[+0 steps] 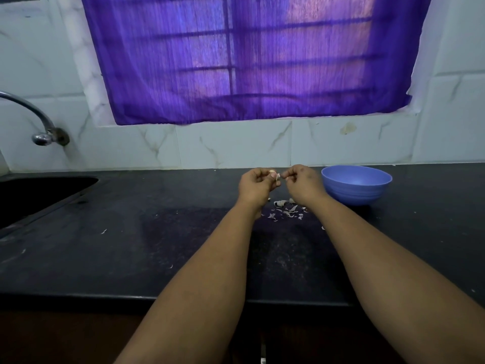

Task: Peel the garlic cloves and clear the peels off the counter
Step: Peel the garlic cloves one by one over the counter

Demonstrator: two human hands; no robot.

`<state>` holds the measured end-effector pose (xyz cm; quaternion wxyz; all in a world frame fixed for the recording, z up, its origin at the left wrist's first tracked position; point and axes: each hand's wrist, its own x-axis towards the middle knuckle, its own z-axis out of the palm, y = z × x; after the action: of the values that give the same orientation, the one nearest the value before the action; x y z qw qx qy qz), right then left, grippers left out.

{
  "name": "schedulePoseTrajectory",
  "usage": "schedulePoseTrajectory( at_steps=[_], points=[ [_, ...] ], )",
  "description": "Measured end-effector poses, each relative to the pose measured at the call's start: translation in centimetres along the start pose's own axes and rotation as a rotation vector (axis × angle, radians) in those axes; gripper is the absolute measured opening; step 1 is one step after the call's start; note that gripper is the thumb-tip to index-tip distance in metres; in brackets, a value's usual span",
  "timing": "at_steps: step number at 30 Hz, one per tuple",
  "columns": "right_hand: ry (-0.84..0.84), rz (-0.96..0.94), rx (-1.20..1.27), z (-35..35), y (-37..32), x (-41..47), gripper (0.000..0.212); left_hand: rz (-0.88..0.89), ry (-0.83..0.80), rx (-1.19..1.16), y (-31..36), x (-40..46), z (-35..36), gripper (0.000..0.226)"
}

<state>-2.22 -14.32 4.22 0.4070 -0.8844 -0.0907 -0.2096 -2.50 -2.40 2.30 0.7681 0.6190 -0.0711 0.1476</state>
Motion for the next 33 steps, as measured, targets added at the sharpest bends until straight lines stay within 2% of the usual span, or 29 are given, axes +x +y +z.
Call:
schedulePoseTrajectory(
  at_steps=[3,7,10,16,20,26,29,33],
  points=[
    [-0.005,0.089,0.064,-0.6,0.9,0.3,0.009,0.015,-0.006,0.015,0.0,0.0,-0.1,0.014],
    [-0.031,0.127,0.044,-0.9,1.1,0.6,0.013,0.026,-0.007,0.088,-0.1,0.0,-0.1,0.011],
    [-0.072,0.143,0.126,-0.9,1.0,0.4,0.02,0.027,-0.009,0.112,-0.1,-0.1,0.0,0.013],
    [0.055,0.033,0.253,-1.0,0.6,0.1,0.011,-0.004,0.015,0.215,0.1,-0.1,0.5,0.011],
    [0.021,-0.001,0.299,-0.4,0.3,0.4,0.019,-0.009,0.054,0.298,0.2,-0.1,0.4,0.02],
    [-0.027,0.005,0.52,0.4,0.0,0.2,0.006,0.089,0.009,0.317,0.3,-0.3,0.3,0.007],
    [-0.065,0.027,0.59,0.1,0.5,0.3,0.007,0.071,-0.041,0.288,0.7,-0.7,0.1,0.022],
    [-0.178,0.084,0.833,-0.4,0.4,0.0,0.009,0.017,-0.181,0.187,0.9,-0.9,0.1,0.028]
  ],
)
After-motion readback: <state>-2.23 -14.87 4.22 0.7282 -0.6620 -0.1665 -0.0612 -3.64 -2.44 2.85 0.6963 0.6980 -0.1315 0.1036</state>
